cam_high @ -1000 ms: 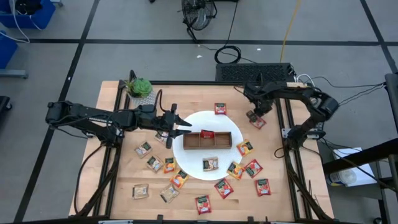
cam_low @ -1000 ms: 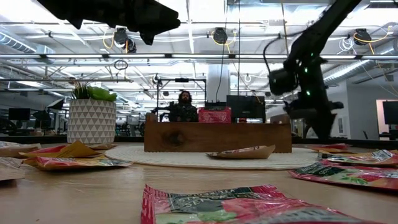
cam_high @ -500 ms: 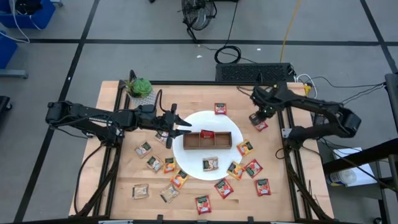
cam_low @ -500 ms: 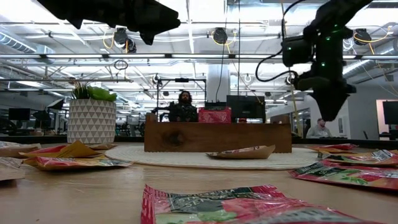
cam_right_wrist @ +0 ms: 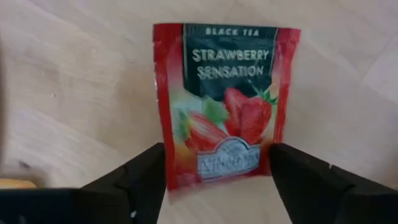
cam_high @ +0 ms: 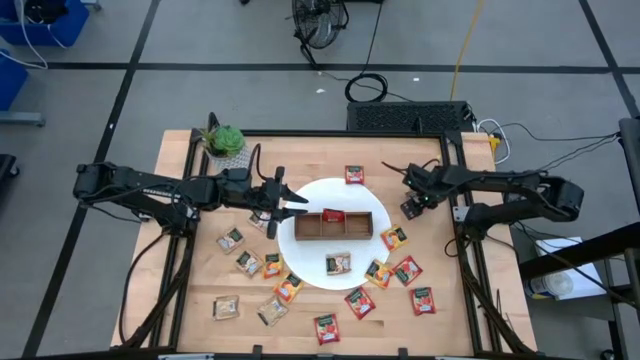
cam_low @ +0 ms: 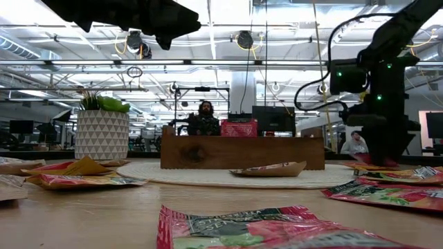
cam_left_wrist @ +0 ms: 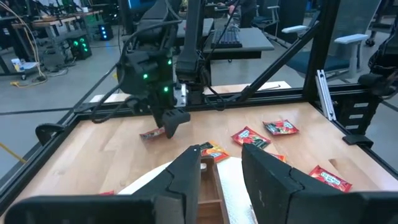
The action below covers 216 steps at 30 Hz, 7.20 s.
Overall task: Pick & Place Tea
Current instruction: Put the red tea bag into the middle section of the wooden organizer
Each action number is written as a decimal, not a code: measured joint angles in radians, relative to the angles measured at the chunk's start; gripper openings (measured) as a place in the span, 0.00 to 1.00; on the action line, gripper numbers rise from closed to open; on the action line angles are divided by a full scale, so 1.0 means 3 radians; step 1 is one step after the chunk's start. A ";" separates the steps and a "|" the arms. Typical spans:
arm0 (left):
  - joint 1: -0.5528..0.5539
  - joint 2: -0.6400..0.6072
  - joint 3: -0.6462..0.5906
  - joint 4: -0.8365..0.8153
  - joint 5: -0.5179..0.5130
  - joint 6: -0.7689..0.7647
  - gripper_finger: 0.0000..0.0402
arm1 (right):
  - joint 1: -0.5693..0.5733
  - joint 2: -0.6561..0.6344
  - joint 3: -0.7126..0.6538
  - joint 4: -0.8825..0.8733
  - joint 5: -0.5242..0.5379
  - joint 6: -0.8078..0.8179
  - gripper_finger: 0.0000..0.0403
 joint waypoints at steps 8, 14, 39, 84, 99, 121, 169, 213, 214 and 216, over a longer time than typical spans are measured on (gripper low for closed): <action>0.0000 0.0000 0.0000 0.0001 0.0000 0.0000 0.30 | 0.0001 0.0003 -0.0091 0.0017 0.0093 0.0305 0.58; 0.0001 0.0000 0.0000 -0.0001 0.0000 0.0000 0.30 | 0.0001 0.0005 -0.0094 0.0003 0.0081 0.0338 0.43; -0.0022 0.0001 0.0000 0.0188 0.0003 -0.0174 0.30 | 0.1363 -0.0595 -0.0109 0.2326 0.0358 -0.0137 0.08; 0.0282 0.1510 0.1429 0.0098 -0.0709 -0.2169 0.30 | 0.1832 0.1165 0.0191 0.5797 0.3224 -0.3357 0.07; 0.0375 0.1587 0.1498 -0.0148 -0.0957 -0.2078 0.30 | 0.1832 0.1165 0.0191 0.5800 0.3248 -0.3419 0.07; 0.0385 0.1764 0.1488 0.0046 -0.1039 -0.2271 0.30 | 0.1832 0.1162 0.0190 0.5809 0.3221 -0.3332 0.07; 0.0356 0.1019 0.1494 -0.1416 -0.0798 -0.0179 0.00 | 0.2178 0.1148 0.0154 0.5801 0.2643 -0.3027 0.13; -0.0289 0.2452 0.3041 -0.3958 -0.1185 0.2244 0.00 | 0.2179 0.0095 0.0148 0.4485 0.1562 -0.2018 0.13; -0.0276 0.2450 0.3046 -0.3954 -0.1126 0.2228 0.00 | 0.2179 0.0095 0.0148 0.4477 0.1562 -0.2018 0.13; -0.0260 0.2449 0.3047 -0.3955 -0.0975 0.2183 0.00 | 0.2179 0.0095 0.0148 0.4476 0.1561 -0.2018 0.13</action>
